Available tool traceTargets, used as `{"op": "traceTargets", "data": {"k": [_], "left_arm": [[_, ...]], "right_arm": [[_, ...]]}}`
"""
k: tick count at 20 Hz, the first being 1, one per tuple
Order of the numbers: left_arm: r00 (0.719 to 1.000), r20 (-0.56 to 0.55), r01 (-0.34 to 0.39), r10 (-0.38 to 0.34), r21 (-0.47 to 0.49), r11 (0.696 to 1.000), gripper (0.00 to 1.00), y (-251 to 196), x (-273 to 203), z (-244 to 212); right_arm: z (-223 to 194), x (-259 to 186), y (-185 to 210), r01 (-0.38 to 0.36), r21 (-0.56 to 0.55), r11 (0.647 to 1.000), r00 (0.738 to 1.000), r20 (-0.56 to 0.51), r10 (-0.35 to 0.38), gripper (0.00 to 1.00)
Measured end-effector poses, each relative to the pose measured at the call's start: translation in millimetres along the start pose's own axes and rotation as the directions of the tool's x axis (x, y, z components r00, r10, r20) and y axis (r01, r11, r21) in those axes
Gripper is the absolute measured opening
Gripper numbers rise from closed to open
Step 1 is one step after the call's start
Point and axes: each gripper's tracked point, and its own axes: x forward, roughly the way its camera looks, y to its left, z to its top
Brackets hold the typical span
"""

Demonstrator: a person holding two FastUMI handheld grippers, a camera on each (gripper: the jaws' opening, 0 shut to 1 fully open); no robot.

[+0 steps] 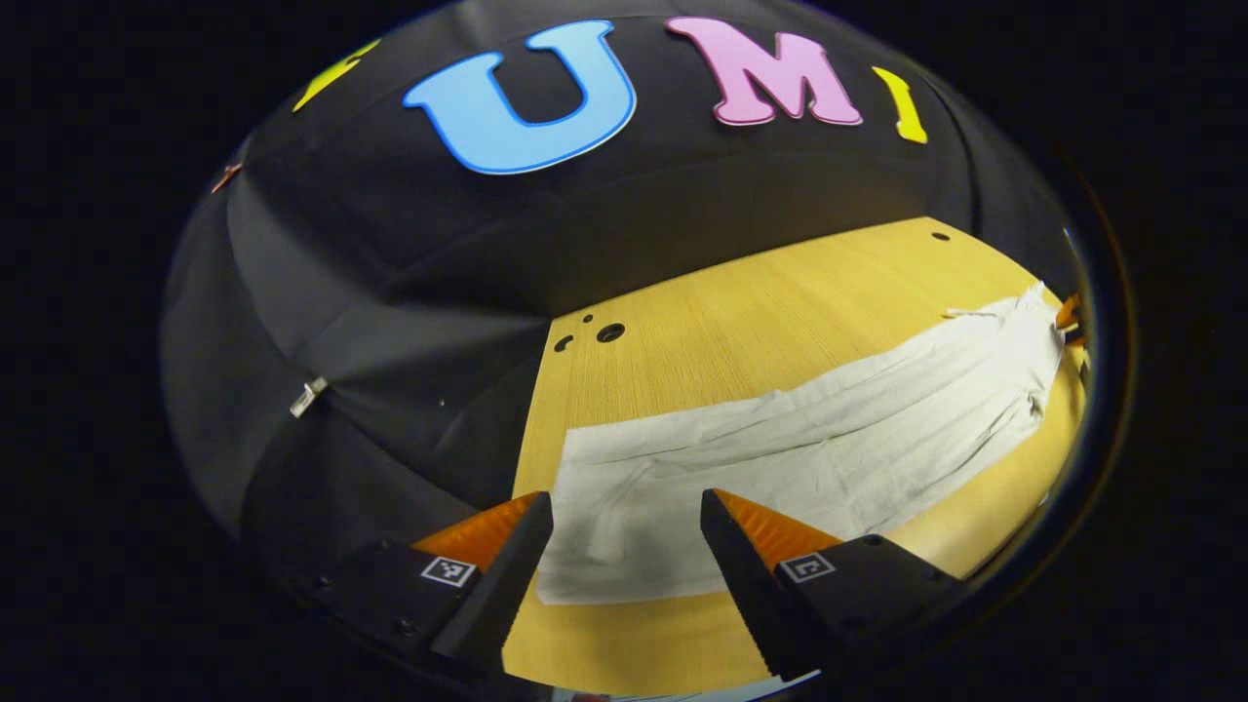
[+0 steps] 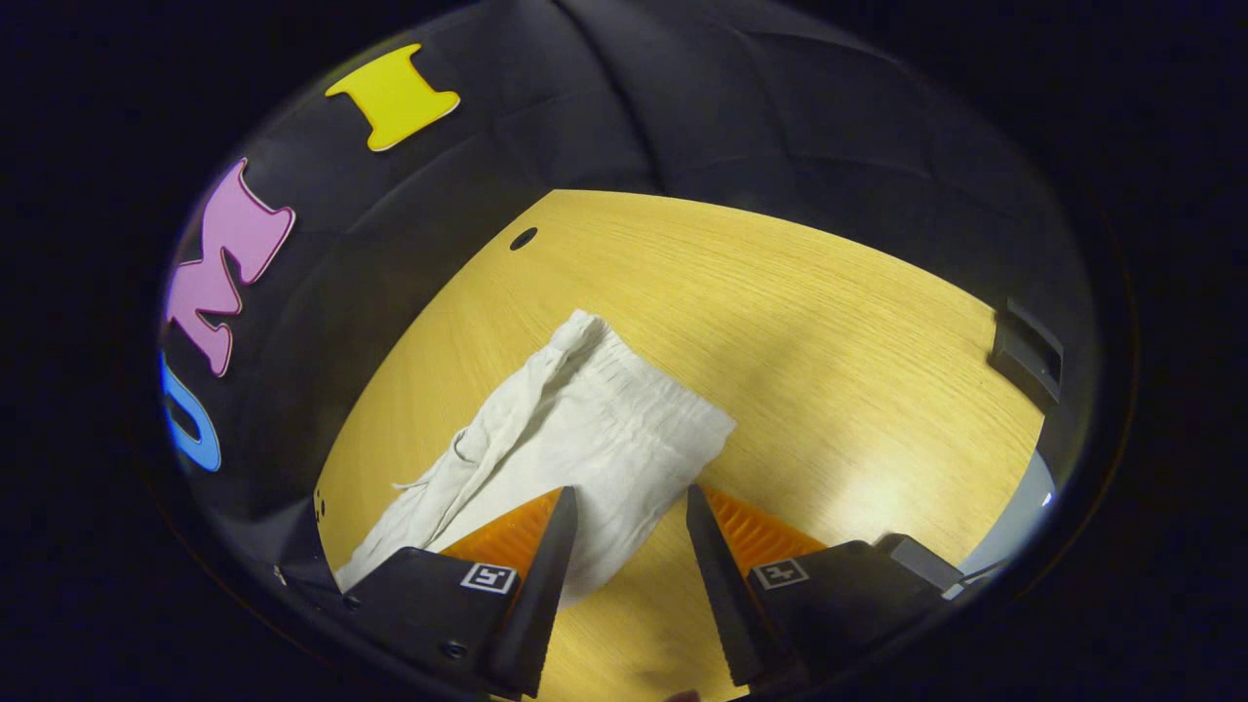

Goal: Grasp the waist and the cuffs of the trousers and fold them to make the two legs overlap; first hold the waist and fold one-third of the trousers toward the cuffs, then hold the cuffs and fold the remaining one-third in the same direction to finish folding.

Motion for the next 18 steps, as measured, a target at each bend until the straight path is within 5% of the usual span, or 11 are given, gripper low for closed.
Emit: {"op": "traceTargets", "data": {"k": [5,7,9,10,13,18], "left_arm": [[0.998,-0.064,-0.003,-0.008,-0.168,0.986,0.97,-5,-4,-34],[0.996,-0.083,-0.001,-0.019,-0.23,0.973,0.97,-7,-2,-45],[0.994,-0.102,0.007,-0.04,-0.31,0.951,0.97,-9,2,-56],[0.992,-0.11,0.016,-0.059,-0.358,0.934,0.97,-13,3,-61],[0.982,-0.127,0.051,-0.137,-0.521,0.852,0.97,-29,-1,-79],[0.958,-0.152,0.034,-0.243,-0.782,0.622,0.92,-45,1,-105]], "right_arm": [[8,7,-9,0.053,0.076,0.996,0.998,0.027,-0.055,0.67],[6,7,-15,0.066,0.094,0.993,0.997,0.03,-0.069,0.53],[9,10,-10,0.059,0.116,0.991,0.997,0.044,-0.064,0.16],[9,8,-12,0.055,0.098,0.994,0.996,0.06,-0.061,0.07],[26,-4,-8,0.026,0.009,1.0,0.994,0.105,-0.026,0.07],[37,-20,-5,-0.004,0.025,1.0,0.992,0.128,0.0,0.07]]}}
